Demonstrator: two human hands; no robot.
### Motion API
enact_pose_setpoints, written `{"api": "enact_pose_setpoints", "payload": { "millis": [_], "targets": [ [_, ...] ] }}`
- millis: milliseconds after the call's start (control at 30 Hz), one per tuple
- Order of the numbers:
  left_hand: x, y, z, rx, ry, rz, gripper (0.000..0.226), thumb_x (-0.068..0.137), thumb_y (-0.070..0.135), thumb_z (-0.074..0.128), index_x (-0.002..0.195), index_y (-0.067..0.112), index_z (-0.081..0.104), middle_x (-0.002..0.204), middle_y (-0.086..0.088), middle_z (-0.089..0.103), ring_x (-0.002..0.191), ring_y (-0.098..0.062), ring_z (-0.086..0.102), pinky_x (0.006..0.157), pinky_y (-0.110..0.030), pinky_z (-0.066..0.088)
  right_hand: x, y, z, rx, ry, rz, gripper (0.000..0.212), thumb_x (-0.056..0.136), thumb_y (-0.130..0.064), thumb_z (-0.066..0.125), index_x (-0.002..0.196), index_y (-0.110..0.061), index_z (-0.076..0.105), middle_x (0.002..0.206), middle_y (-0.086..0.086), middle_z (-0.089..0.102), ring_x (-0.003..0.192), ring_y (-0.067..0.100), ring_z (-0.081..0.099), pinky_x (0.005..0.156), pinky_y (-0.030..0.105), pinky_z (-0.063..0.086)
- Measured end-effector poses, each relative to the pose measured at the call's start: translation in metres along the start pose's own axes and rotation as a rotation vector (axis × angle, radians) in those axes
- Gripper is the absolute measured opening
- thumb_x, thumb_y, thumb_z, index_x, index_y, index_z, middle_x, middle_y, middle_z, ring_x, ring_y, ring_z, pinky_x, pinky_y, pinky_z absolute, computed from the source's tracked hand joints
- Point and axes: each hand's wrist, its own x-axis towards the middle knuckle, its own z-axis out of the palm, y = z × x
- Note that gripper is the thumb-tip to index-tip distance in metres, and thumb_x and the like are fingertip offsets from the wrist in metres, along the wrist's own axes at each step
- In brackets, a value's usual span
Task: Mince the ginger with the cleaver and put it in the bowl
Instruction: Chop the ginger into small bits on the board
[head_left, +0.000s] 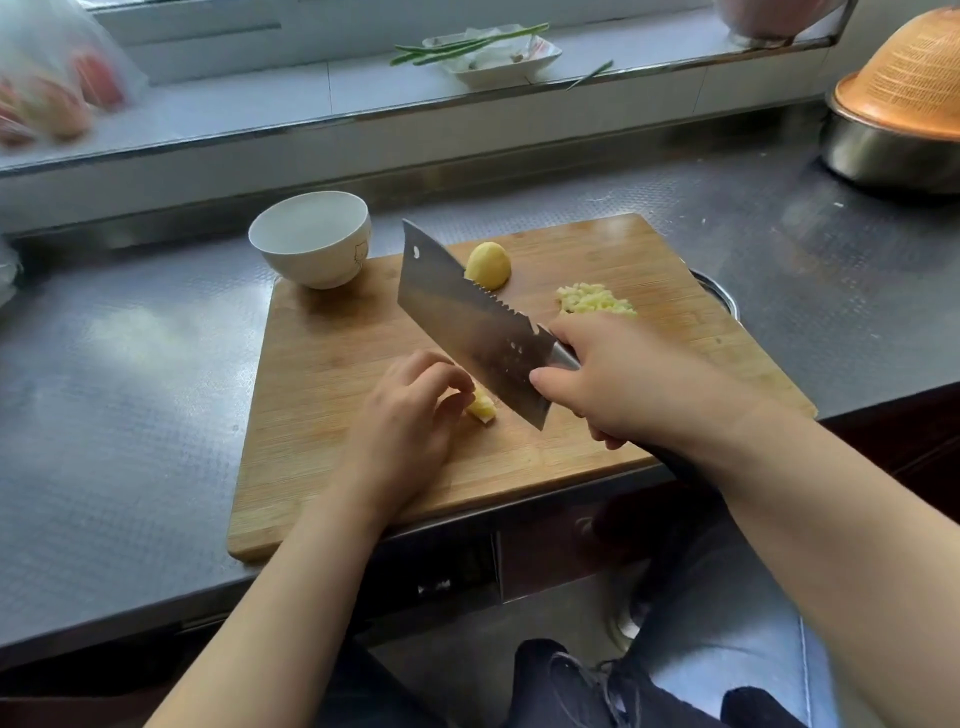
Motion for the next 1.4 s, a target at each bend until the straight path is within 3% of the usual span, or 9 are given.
{"api": "enact_pose_setpoints", "payload": {
  "millis": [267,467,733,900,1000,1133,1200,1300,1400],
  "targets": [
    [0.007,0.002,0.004,0.049,-0.034,0.001,0.007,0.085,0.007,0.067,0.089,0.010,0.064,0.097,-0.005,0.060,0.087,-0.022,0.056,0.071,-0.034,0.047,-0.001,-0.017,0.000,-0.103,-0.034,0.015,0.016,0.098,-0.027,0.051,0.113,-0.023,0.058,0.070,0.003,0.063,0.056,0.018,0.066,0.049,0.031,0.058],
    [0.007,0.003,0.003,0.014,-0.045,-0.027,0.006,0.084,0.007,0.068,0.088,0.010,0.064,0.097,-0.006,0.060,0.081,-0.024,0.057,0.065,-0.040,0.049,0.000,-0.023,0.002,-0.143,-0.052,0.027,0.015,0.100,-0.025,0.048,0.111,-0.020,0.057,0.073,0.005,0.064,0.057,0.018,0.066,0.047,0.029,0.057],
    [0.007,0.005,0.002,0.026,-0.034,-0.058,0.004,0.083,0.008,0.070,0.086,0.008,0.067,0.097,-0.005,0.061,0.073,-0.024,0.059,0.060,-0.036,0.049,0.010,-0.034,0.005,-0.198,-0.132,0.085,0.019,0.100,-0.017,0.047,0.114,-0.009,0.057,0.084,0.015,0.066,0.058,0.022,0.063,0.042,0.026,0.052],
    [0.006,0.003,0.004,0.006,-0.016,-0.060,0.010,0.084,0.016,0.061,0.086,0.008,0.067,0.096,-0.006,0.061,0.072,-0.028,0.059,0.060,-0.042,0.051,0.014,-0.039,0.007,-0.252,-0.170,0.103,0.011,0.098,-0.011,0.049,0.106,-0.008,0.056,0.082,0.015,0.065,0.059,0.023,0.065,0.042,0.026,0.051],
    [0.005,0.004,0.003,0.000,-0.012,-0.067,0.017,0.082,0.020,0.055,0.085,0.008,0.067,0.096,-0.005,0.061,0.072,-0.027,0.060,0.060,-0.042,0.051,0.011,-0.035,0.014,-0.271,-0.150,0.105,0.008,0.100,-0.017,0.046,0.097,-0.012,0.052,0.081,0.011,0.063,0.060,0.022,0.063,0.046,0.030,0.054],
    [0.003,0.005,0.003,0.018,-0.005,-0.056,0.011,0.084,0.017,0.059,0.086,0.010,0.067,0.097,-0.004,0.061,0.073,-0.026,0.060,0.060,-0.041,0.051,0.001,-0.017,0.030,-0.309,-0.005,0.079,0.019,0.098,-0.031,0.048,0.084,-0.022,0.040,0.081,-0.001,0.051,0.073,0.019,0.049,0.057,0.031,0.038],
    [0.003,0.004,0.003,0.027,-0.001,-0.043,0.004,0.085,0.012,0.063,0.085,0.010,0.066,0.095,-0.003,0.061,0.074,-0.025,0.059,0.060,-0.041,0.051,0.000,-0.010,0.029,-0.219,0.013,0.091,0.012,0.097,-0.032,0.050,0.091,-0.023,0.046,0.081,-0.002,0.053,0.074,0.020,0.053,0.061,0.032,0.041],
    [0.002,0.004,0.001,0.033,0.032,-0.043,0.002,0.086,0.009,0.064,0.083,0.010,0.064,0.095,-0.001,0.060,0.073,-0.023,0.059,0.059,-0.037,0.049,0.001,-0.005,0.021,-0.133,0.006,0.092,0.010,0.096,-0.031,0.051,0.099,-0.021,0.054,0.083,0.001,0.061,0.061,0.019,0.060,0.058,0.036,0.055],
    [0.001,0.004,0.000,0.063,0.036,-0.048,0.003,0.086,0.010,0.063,0.083,0.011,0.063,0.095,-0.002,0.059,0.074,-0.023,0.057,0.059,-0.032,0.045,0.000,-0.008,0.013,-0.106,0.016,0.064,0.008,0.097,-0.027,0.050,0.098,-0.020,0.055,0.079,0.001,0.059,0.054,0.019,0.062,0.049,0.034,0.056]
  ]
}}
